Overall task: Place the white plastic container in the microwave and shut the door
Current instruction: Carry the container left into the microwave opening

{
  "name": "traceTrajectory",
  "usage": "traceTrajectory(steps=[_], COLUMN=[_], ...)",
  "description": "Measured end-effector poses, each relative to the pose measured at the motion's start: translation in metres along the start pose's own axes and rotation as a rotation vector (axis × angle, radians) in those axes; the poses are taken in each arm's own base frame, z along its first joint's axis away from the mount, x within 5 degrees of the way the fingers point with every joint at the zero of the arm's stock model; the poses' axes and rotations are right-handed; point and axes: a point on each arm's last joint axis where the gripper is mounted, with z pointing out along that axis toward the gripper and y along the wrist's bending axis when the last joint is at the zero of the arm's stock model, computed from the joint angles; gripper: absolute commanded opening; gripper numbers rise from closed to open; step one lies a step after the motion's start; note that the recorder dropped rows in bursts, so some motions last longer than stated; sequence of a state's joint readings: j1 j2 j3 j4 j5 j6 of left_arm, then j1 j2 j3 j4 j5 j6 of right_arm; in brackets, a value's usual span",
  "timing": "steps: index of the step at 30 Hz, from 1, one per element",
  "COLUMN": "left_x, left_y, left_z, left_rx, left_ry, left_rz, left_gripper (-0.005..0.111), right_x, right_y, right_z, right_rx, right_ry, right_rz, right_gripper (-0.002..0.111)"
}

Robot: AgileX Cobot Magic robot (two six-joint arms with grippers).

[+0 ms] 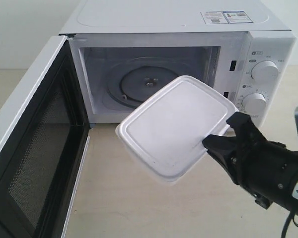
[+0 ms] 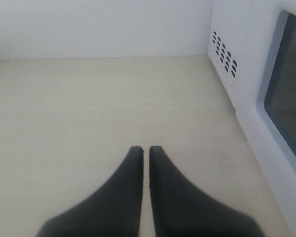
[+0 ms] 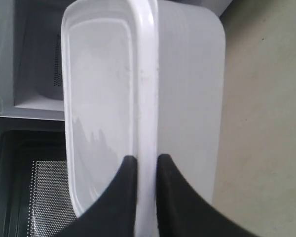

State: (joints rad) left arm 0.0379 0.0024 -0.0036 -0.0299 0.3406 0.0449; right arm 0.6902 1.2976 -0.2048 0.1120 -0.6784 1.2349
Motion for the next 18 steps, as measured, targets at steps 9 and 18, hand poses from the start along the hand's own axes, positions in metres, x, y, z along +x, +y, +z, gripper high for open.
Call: traceTrajectory(steps=[9,18], left_x=[0.000,0.000], left_y=[0.000,0.000], left_z=[0.000,0.000], left_rx=[0.000,0.000], left_ry=[0.000,0.000], left_rz=[0.000,0.000], left_gripper=[0.004,0.004], right_x=[0.016,0.026], right_y=[-0.003,0.006], right_z=[0.030,0.060], right_rx=[-0.003,0.006], right_ry=[-0.064,-0.137], right_rz=[0.097,0.169], right_gripper=[0.000,0.000])
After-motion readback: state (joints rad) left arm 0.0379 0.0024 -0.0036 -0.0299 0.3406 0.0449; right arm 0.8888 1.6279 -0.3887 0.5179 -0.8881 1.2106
